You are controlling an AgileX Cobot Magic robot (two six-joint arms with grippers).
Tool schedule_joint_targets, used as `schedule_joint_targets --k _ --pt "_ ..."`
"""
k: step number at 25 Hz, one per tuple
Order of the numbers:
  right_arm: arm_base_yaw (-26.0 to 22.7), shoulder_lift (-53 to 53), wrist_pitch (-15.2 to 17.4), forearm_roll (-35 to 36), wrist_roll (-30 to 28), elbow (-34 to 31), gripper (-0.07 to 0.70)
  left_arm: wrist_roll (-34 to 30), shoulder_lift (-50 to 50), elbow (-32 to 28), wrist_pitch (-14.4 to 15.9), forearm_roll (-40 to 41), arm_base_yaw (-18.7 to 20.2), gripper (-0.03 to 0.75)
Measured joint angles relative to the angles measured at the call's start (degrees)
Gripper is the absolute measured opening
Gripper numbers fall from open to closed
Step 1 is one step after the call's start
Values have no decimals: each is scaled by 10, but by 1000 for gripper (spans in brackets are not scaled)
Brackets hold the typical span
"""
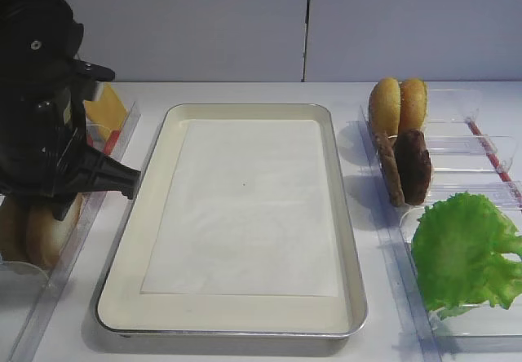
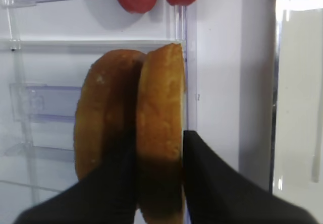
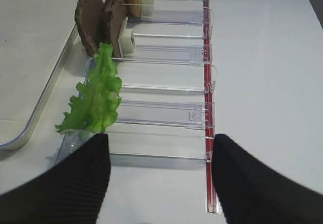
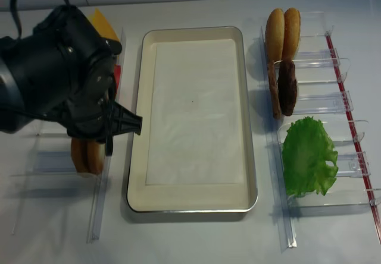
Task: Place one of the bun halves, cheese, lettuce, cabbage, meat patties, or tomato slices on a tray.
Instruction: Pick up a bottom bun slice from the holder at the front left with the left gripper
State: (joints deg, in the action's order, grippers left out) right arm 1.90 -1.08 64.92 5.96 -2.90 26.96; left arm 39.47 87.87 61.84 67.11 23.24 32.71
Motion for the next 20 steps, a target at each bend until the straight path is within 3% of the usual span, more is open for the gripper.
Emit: schedule_joint_targets --k 8,20 --pt "0 0 0 0 0 0 450 0 1 23 10 -2 0 148" --pt "0 0 0 0 0 0 451 0 -11 27 21 -4 0 146"
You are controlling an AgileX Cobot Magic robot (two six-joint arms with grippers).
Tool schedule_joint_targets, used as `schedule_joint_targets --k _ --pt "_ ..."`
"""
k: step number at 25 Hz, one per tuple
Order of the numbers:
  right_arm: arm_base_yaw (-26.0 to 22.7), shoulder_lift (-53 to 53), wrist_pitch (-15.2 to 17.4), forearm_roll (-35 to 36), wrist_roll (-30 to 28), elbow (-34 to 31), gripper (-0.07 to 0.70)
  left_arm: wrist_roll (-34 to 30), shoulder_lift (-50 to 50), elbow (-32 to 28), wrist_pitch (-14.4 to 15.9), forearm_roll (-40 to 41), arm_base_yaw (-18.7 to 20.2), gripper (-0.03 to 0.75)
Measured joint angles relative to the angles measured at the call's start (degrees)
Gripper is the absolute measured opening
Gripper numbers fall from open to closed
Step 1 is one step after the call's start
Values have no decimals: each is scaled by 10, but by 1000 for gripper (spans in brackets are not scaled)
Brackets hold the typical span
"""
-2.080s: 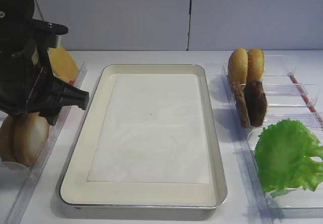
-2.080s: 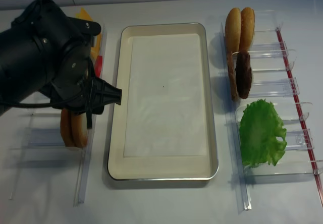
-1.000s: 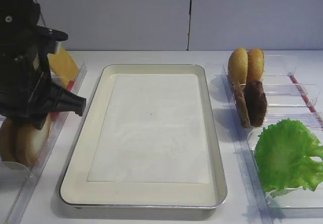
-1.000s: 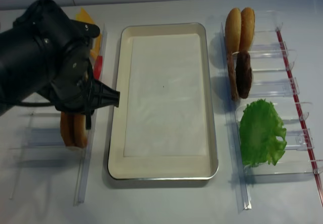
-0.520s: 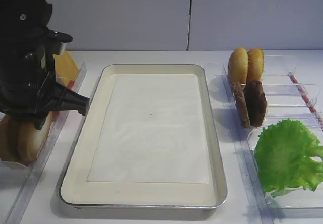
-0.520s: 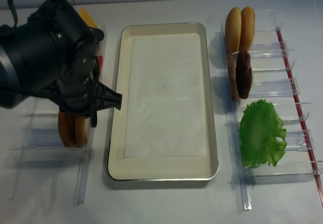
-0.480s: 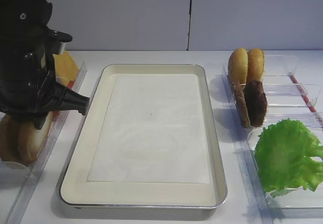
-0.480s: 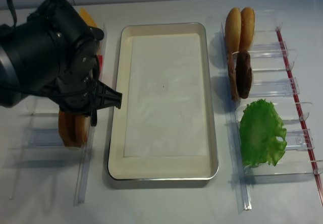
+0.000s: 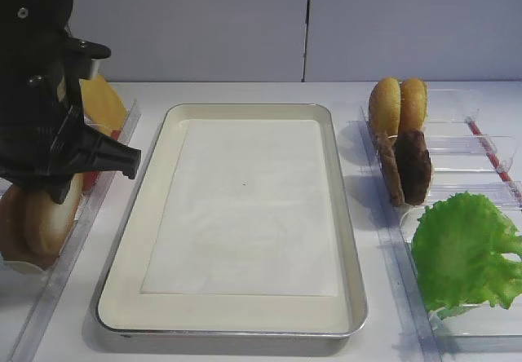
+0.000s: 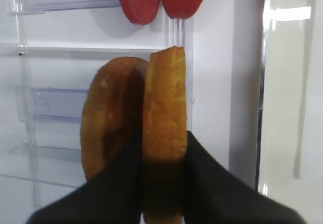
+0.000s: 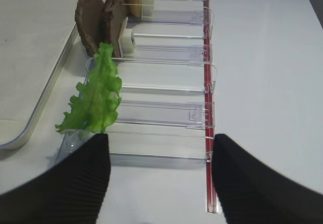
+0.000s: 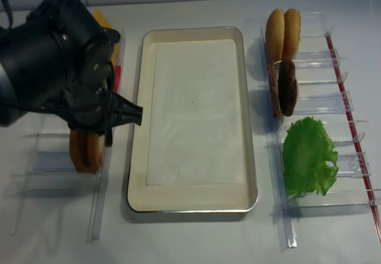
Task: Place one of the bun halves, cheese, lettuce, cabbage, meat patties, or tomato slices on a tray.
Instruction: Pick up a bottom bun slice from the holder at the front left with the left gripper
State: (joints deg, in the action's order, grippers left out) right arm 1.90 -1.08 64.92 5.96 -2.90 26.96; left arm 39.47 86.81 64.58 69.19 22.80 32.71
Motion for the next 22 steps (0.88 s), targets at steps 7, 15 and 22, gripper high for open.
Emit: schedule_joint_targets --k 7,15,22 --pt "0 0 0 0 0 0 451 0 -28 0 2 -13 0 146" --pt "0 0 0 0 0 0 450 0 -65 0 5 -21 1 146" --pt "0 0 0 0 0 0 450 0 -88 0 9 -46 25 145"
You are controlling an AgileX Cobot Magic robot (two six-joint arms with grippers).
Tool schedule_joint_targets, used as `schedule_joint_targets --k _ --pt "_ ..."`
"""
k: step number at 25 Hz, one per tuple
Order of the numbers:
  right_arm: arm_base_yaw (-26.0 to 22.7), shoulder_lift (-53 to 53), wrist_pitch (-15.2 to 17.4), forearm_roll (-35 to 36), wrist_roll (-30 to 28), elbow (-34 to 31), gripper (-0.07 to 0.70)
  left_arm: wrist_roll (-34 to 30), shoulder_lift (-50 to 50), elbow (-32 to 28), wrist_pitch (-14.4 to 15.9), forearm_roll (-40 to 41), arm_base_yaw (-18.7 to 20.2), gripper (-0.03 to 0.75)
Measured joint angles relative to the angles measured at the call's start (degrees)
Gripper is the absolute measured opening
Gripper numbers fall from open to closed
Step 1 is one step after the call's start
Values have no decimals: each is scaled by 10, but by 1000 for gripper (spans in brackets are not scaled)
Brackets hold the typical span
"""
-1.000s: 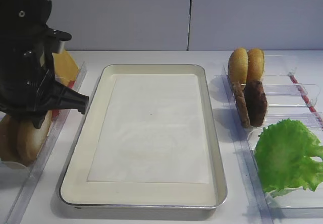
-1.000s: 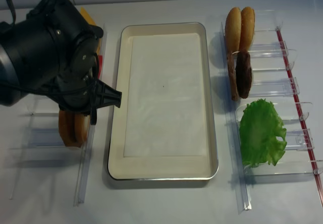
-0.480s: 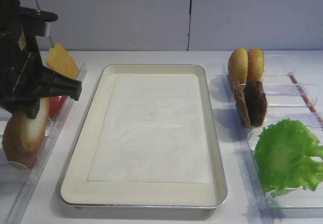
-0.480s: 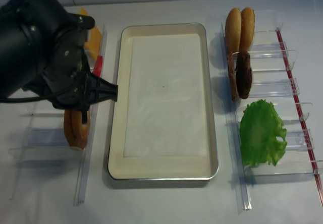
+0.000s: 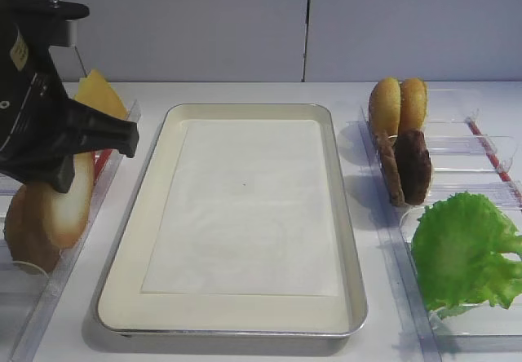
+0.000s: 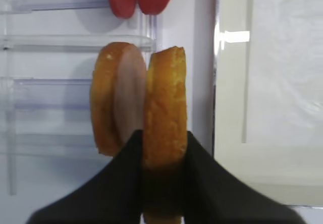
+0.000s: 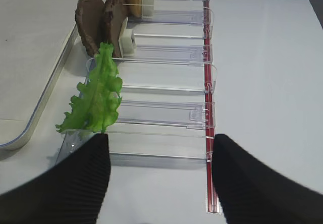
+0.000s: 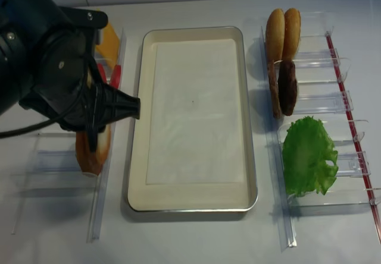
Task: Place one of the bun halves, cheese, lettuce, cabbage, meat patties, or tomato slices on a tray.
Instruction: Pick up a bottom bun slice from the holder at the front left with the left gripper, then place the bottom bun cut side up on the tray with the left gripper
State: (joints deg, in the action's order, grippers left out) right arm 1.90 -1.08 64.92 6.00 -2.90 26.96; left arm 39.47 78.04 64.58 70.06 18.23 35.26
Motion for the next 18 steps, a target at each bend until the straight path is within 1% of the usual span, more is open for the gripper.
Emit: schedule_joint_targets --k 1,2,5,11,12,13,15,16,17,18 --pt "0 0 0 0 0 0 450 1 -3 0 -4 -11 3 145" --pt "0 0 0 0 0 0 451 2 -5 0 -15 -24 8 145" --pt "0 0 0 0 0 0 451 1 -7 0 -61 -56 16 145" --pt "0 0 0 0 0 0 450 -10 -8 -4 -184 -114 20 144" --pt "0 0 0 0 0 0 450 -16 -8 -14 -214 -130 19 144" --pt "0 0 0 0 0 0 451 -23 -8 -24 -236 -149 17 144" --pt "0 0 0 0 0 0 451 -62 -8 -57 -287 -220 7 144" --pt "0 0 0 0 0 0 451 -96 -8 -74 -311 -255 1 144" --pt "0 0 0 0 0 0 450 -131 -8 -87 -326 -292 -5 144" --pt "0 0 0 0 0 0 451 -187 -8 -99 -339 -345 -13 144"
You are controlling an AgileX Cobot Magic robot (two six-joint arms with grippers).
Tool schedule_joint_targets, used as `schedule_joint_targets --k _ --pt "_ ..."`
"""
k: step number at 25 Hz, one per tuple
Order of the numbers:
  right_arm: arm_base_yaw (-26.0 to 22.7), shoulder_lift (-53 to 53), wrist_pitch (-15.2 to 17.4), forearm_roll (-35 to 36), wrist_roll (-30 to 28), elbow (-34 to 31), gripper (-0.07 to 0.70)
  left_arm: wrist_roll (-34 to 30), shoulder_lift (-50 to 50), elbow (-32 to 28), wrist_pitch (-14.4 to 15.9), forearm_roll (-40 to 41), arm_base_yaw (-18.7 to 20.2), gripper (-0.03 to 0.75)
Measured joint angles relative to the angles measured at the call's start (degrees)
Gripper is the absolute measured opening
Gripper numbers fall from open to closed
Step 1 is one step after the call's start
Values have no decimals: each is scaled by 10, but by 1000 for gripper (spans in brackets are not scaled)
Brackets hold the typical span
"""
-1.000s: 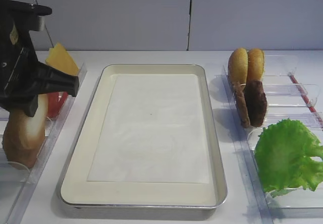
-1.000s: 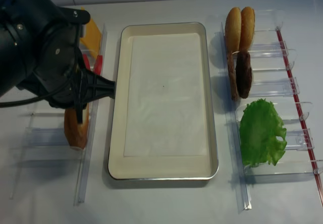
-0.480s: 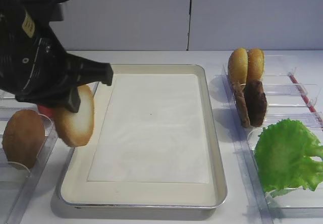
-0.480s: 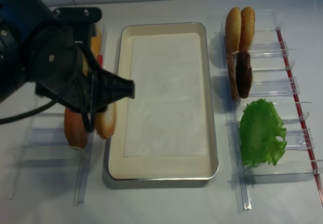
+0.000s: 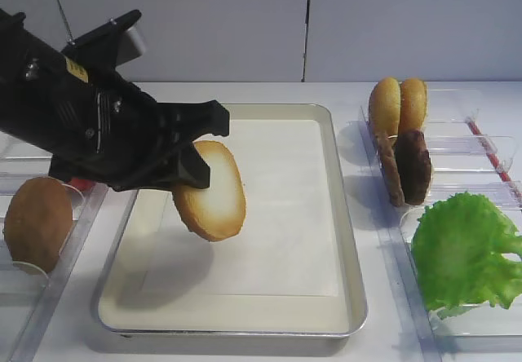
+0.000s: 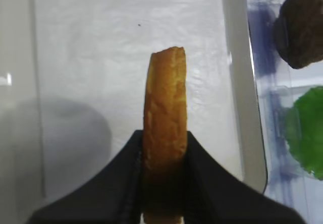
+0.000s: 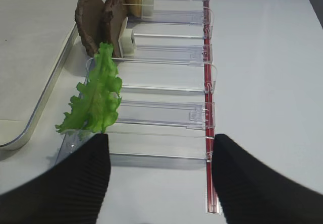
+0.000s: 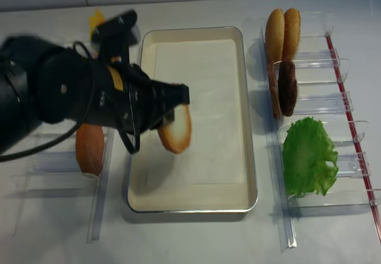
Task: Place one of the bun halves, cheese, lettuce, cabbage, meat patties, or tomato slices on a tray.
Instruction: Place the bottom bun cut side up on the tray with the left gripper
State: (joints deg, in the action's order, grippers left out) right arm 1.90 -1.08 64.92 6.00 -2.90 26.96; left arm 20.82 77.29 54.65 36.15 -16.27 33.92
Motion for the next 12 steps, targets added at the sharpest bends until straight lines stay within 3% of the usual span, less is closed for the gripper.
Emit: schedule_joint_targets --k 4,8,10,12 --pt "0 0 0 0 0 0 451 -208 19 -17 -6 -193 -43 144" --pt "0 0 0 0 0 0 451 -438 66 -18 29 -423 -97 143" --pt "0 0 0 0 0 0 451 -514 94 -20 56 -504 -117 143" --pt "0 0 0 0 0 0 451 -550 111 -20 70 -542 -127 143"
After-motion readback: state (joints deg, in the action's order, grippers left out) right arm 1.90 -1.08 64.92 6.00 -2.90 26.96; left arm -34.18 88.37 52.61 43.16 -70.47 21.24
